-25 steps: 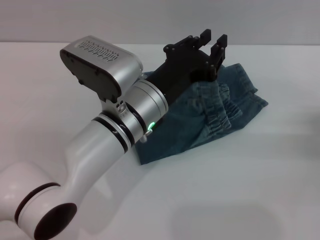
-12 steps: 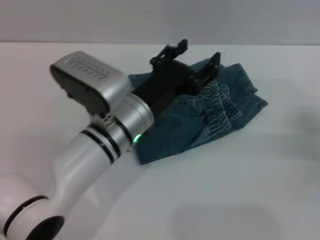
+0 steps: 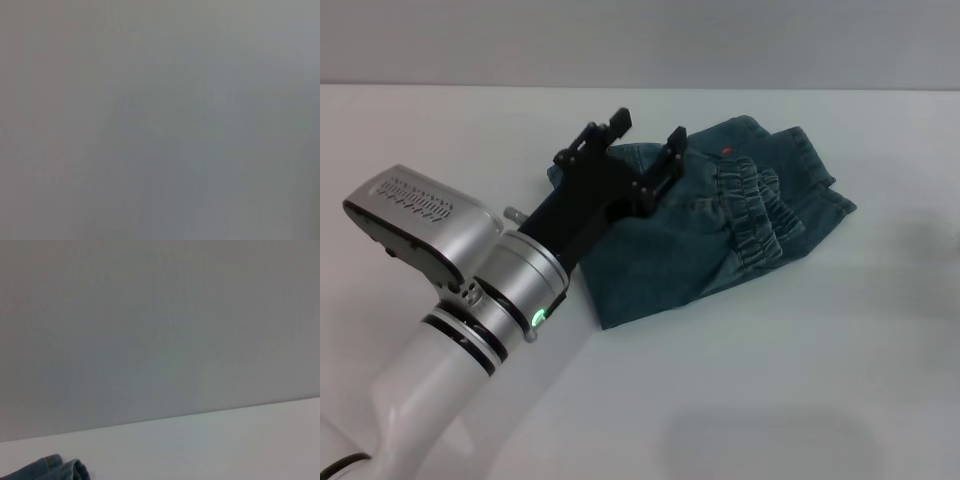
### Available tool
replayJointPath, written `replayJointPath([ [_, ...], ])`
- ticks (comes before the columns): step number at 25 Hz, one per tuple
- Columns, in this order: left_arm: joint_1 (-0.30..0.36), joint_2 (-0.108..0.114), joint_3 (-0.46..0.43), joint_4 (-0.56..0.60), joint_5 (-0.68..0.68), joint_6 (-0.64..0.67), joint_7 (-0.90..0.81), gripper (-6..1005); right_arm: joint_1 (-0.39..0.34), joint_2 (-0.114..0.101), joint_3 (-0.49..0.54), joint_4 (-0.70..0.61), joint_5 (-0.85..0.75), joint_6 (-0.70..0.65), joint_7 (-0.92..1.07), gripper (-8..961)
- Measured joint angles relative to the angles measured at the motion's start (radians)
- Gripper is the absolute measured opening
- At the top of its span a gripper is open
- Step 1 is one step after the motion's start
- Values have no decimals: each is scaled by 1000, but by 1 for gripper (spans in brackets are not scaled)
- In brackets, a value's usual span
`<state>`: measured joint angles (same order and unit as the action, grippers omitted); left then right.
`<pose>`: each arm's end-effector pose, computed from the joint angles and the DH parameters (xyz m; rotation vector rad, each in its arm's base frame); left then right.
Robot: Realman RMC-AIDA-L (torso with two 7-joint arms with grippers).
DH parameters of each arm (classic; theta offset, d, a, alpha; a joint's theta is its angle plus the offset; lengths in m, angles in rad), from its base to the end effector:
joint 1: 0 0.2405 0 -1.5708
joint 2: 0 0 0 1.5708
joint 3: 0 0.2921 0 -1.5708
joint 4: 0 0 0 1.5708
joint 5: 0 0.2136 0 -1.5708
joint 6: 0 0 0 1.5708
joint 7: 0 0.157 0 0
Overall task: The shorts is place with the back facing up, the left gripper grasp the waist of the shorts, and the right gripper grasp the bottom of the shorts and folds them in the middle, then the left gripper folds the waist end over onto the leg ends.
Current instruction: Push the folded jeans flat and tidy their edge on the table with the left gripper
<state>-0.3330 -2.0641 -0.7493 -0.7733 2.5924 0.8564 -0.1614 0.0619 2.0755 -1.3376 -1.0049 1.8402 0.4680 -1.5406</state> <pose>-0.2154 0.3340 -0.1237 -2.0181 -0.5563 -1.0154 0.3898 0.3409 0.0195 -1.7013 1.0550 0.4928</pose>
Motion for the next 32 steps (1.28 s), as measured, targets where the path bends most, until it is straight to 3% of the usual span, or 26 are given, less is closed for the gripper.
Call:
replayJointPath([
  [9, -56, 1, 58, 84, 76, -39, -143, 538, 17, -1, 0, 5, 1, 5, -1, 67],
  [14, -51, 4, 93, 86, 80, -111, -237, 309, 19, -2, 0, 6, 1, 7, -1, 68],
  [21, -51, 2, 110, 92, 80, -217, -304, 76, 19, -2, 0, 5, 1, 10, -1, 70],
  [27, -56, 1, 114, 98, 80, -245, -332, -2, 20, -2, 1, 4, 1, 11, -1, 72],
  [32, -61, 3, 90, 101, 79, -291, -337, 5, 19, -2, 1, 2, 1, 11, -1, 74],
])
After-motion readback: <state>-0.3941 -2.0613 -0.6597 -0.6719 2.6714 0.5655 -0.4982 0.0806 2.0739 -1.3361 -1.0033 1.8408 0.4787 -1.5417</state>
